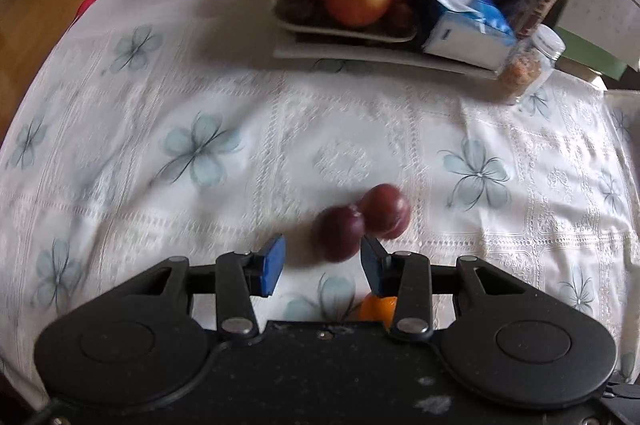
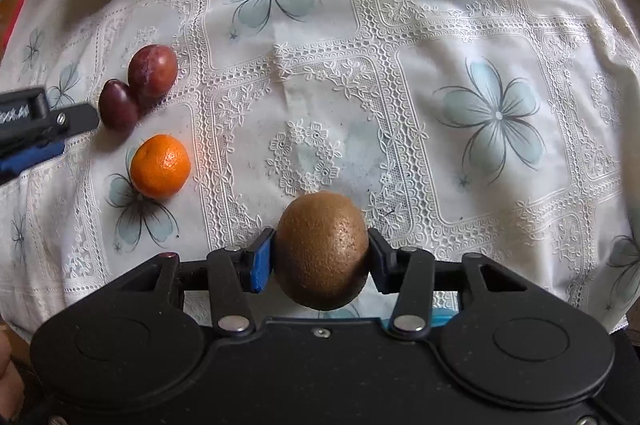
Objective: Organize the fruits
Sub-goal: 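Lower left gripper onto a dark red plum and close it while right gripper holds the kiwi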
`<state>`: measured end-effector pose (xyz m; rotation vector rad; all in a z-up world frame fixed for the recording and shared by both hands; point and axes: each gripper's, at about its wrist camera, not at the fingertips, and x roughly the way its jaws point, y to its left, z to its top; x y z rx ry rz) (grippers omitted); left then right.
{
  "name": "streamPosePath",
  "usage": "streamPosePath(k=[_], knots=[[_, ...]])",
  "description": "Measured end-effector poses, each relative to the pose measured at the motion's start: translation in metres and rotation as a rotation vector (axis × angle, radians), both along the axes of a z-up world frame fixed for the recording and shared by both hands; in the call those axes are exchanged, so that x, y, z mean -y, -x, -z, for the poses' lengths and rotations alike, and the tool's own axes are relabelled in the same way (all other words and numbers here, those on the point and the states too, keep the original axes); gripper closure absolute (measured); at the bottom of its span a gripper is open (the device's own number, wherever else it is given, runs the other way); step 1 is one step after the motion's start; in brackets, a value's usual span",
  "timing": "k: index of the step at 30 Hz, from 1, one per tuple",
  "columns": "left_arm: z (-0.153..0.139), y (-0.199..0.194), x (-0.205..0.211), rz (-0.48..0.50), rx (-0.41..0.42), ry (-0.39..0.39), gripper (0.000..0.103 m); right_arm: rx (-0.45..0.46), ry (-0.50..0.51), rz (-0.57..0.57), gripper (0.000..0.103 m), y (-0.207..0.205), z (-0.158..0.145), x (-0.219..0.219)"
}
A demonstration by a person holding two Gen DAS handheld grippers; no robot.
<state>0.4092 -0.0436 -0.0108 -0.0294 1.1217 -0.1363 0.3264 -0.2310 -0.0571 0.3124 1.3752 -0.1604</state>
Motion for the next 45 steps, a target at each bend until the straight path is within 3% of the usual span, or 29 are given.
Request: streamPosePath(k=[6,12,25,34,45], knots=[[0.011,-0.005,0.014,0.060,0.018,-0.029,0.060,-0.010,0.023,-0.016,0.048,0.000,0.001,-0.006],[0.024,-0.014,0.018,0.058,-0.006,-0.032,0.060,-0.021,0.023,-0.019,0.049,-0.002,0.002,-0.007],[0.027,-0.011,0.019,0.057,0.032,-0.025,0.060,-0.025,0.012,-0.028,0.049,-0.003,0.002,-0.005],[0.038,-0.010,0.028,0.100,0.058,-0.115,0.059,-0.028,0.014,-0.032,0.049,-0.003,0.002,-0.005],[0.042,-0.017,0.019,0.053,0.014,-0.046,0.066,-0.028,0.015,-0.033,0.049,-0.004,0.001,-0.006]])
